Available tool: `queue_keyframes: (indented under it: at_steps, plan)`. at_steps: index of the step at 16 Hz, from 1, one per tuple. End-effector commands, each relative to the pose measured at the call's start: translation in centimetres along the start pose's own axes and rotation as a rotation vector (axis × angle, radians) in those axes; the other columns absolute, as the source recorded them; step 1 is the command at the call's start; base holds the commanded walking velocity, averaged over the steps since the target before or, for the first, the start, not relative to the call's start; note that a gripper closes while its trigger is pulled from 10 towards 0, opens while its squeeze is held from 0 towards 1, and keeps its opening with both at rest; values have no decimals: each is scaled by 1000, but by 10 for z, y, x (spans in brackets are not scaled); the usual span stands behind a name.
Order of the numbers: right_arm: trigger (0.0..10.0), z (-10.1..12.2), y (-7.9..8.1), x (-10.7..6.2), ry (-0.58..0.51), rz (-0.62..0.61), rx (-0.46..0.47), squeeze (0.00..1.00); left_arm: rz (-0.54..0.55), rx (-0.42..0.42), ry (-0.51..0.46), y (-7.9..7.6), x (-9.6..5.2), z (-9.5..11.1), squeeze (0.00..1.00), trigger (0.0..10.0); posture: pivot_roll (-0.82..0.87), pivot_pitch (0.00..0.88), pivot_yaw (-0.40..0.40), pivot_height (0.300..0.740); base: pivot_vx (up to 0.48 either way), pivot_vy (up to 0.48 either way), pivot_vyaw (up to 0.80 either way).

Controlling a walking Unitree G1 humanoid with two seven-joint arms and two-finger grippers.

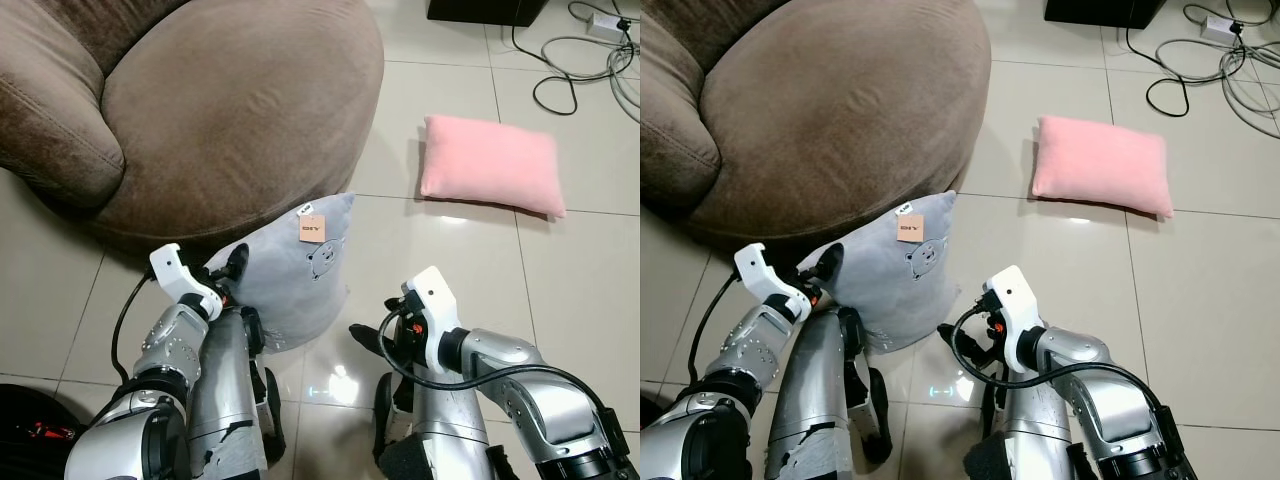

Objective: Move the pillow to the sofa from floor

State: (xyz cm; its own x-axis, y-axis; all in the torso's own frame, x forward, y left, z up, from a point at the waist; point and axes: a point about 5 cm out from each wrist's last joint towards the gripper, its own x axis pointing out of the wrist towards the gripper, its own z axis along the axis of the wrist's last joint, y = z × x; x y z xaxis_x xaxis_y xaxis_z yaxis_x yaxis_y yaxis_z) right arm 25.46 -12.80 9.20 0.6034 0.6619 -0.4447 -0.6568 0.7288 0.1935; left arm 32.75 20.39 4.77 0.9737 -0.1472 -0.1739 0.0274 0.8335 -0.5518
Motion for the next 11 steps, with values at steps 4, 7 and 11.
queue_keyframes:
  at_steps: [4, 7, 11]
  plan:
    - [10000, -8, 8, -2, 26, 22, 11, 0, 46, -3, 25, 11, -7, -7, 0, 4784, -17, 315, 3, 525, 0, 0, 0]
    - [10000, -10, 10, -3, 30, 26, 15, 0, 53, -15, 7, 11, -6, -4, 0, 2902, -20, 319, 5, 525, 0, 0, 0]
    - [10000, -13, 13, -6, 38, 30, 16, 0, 62, -25, 6, 9, -6, -7, 0, 0, -36, 324, 4, 525, 0, 0, 0]
